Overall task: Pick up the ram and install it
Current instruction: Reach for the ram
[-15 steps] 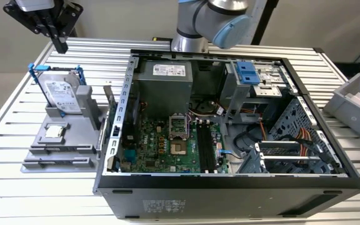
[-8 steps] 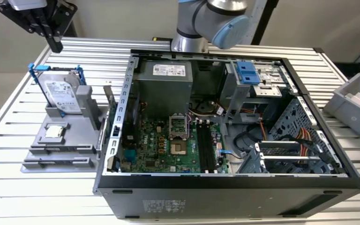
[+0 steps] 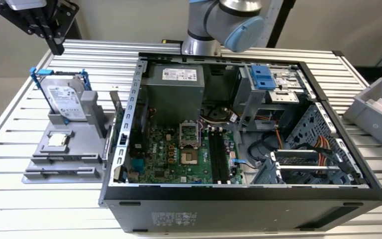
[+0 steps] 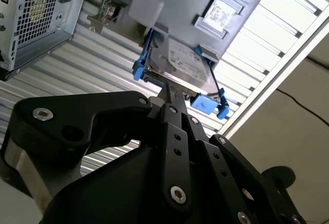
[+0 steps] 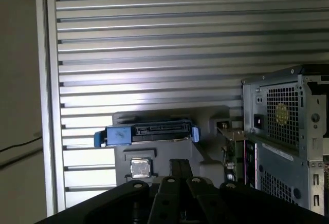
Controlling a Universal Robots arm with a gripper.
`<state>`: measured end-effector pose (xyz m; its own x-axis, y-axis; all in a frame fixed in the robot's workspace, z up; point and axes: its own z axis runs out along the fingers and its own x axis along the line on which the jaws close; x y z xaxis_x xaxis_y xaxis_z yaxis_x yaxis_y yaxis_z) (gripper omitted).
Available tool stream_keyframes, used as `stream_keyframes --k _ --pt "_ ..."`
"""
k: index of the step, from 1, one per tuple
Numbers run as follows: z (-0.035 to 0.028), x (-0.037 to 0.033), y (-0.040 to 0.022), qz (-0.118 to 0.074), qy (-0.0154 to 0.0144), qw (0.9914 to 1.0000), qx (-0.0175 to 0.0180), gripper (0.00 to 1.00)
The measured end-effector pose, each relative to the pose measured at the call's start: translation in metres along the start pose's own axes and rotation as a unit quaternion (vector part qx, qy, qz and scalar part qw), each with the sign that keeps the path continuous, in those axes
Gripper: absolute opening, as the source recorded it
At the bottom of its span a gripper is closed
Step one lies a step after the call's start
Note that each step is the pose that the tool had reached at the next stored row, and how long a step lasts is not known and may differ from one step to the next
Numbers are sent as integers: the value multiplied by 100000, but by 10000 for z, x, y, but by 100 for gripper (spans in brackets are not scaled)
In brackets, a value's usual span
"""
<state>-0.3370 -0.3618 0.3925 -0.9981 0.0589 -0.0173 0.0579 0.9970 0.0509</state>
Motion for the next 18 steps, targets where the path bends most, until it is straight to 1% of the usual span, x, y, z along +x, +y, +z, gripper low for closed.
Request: stream_keyframes --k 6,11,14,18 --pt "0 3 2 -1 2 100000 -1 0" --pt "0 42 -6 4 1 100000 -5 0" --pt "-1 75 -25 -7 2 100000 -22 0" --pt "-2 80 -67 -10 4 100000 -23 0"
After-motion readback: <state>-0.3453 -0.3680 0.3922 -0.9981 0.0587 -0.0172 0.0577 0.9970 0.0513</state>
